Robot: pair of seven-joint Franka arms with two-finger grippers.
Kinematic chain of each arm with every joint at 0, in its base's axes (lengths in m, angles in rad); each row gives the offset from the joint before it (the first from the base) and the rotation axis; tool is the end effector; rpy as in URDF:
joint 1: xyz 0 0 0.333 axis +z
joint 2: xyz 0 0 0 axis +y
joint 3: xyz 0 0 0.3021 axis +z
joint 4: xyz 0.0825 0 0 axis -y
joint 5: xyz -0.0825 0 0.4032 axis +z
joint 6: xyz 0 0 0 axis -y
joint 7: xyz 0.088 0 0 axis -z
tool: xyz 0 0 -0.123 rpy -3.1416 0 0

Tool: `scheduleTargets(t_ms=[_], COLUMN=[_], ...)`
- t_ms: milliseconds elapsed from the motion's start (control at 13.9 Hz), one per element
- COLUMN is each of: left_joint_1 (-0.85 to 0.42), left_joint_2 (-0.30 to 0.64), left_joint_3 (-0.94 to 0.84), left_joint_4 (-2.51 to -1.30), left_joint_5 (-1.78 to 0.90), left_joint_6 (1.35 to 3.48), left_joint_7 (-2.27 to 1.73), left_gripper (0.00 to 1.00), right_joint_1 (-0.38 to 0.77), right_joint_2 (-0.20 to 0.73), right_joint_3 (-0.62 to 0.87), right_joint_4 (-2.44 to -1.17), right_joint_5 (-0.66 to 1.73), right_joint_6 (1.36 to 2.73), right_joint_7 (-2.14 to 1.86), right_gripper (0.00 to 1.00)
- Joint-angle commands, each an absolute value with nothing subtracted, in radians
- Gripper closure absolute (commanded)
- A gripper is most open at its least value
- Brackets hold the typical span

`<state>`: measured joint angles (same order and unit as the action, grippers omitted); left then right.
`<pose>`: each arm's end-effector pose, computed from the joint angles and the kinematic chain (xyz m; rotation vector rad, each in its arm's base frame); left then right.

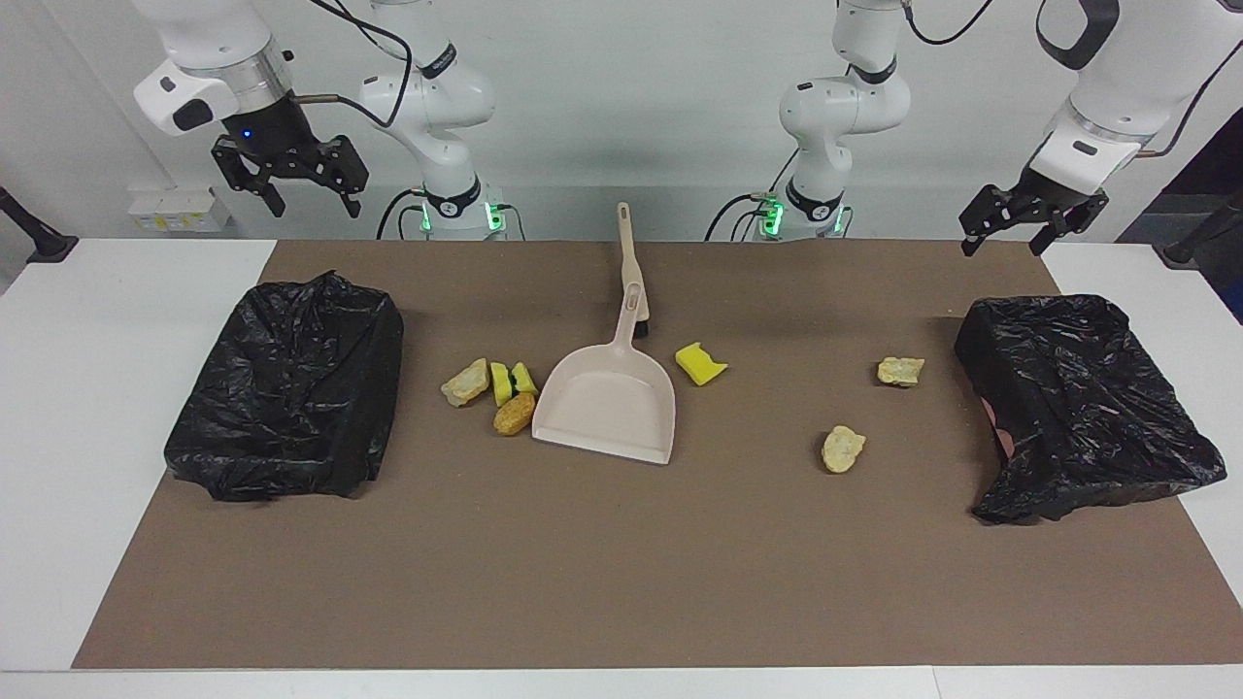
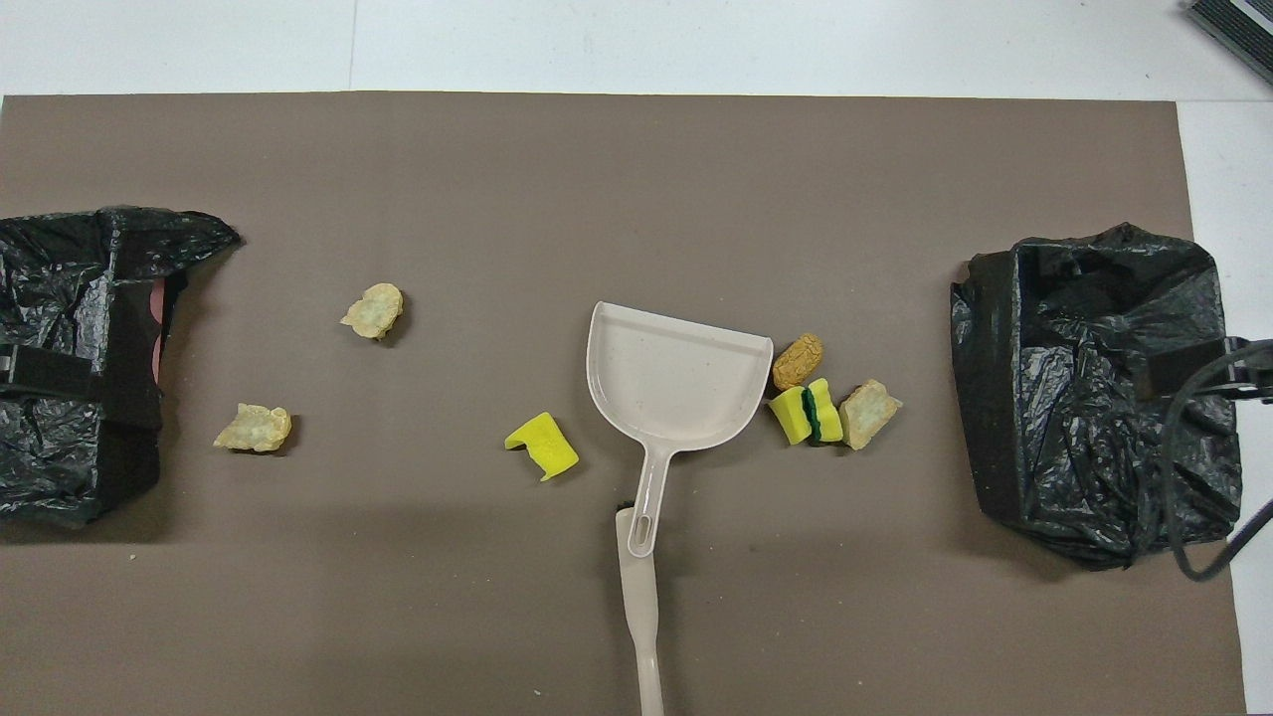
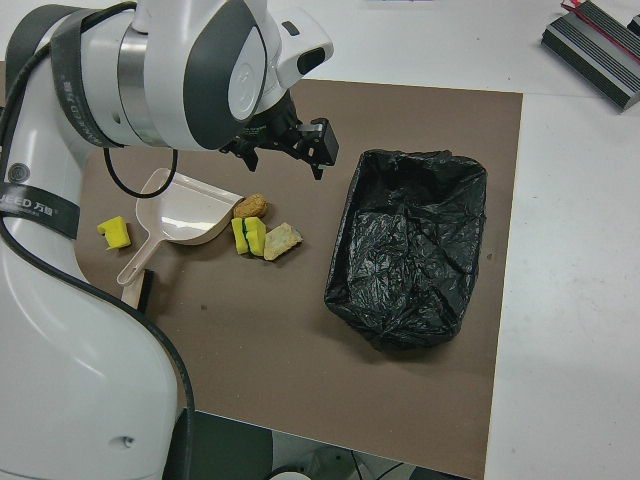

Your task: Sweep and dump trash in bin

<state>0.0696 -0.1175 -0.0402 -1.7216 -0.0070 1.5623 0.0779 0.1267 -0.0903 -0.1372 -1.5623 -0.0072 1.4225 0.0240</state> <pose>0.5349 0.0138 0.5851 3.1355 -0.0753 -0.0654 0.5300 -0.0100 0.6355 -3.1353 0.0541 0.0790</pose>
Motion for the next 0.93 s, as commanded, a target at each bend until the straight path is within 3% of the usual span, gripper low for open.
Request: scheduleTargets(t_ms=[0, 503, 863], left_joint_1=[0.060, 0.052, -0.159], left_joint_2=[-0.129, -0.143, -0.190], left_joint_3=[-0.035, -0.046, -0.052], left_joint_4=[-1.727, -1.762, -1.864], left_joint_5=[-0.017, -0.023, -0.023], left_joint_6=[1.542, 1.526, 1.543], left_joint_7=[0.081, 0.086, -0.039], left_gripper=[0.00, 0.00, 0.00], right_joint_1=[0.114, 0.112, 0.112], right_joint_2=[-0.109, -0.109, -0.110], right_joint_3=[-0.133, -0.135, -0.135], right_joint_4=[-1.589, -1.592, -1.592], right_joint_5=[-0.018, -0.018, -0.018], right_joint_6=[1.445, 1.442, 1.439], right_joint_7=[-0.011, -0.012, -0.011], right_gripper=[0.00, 0.00, 0.00])
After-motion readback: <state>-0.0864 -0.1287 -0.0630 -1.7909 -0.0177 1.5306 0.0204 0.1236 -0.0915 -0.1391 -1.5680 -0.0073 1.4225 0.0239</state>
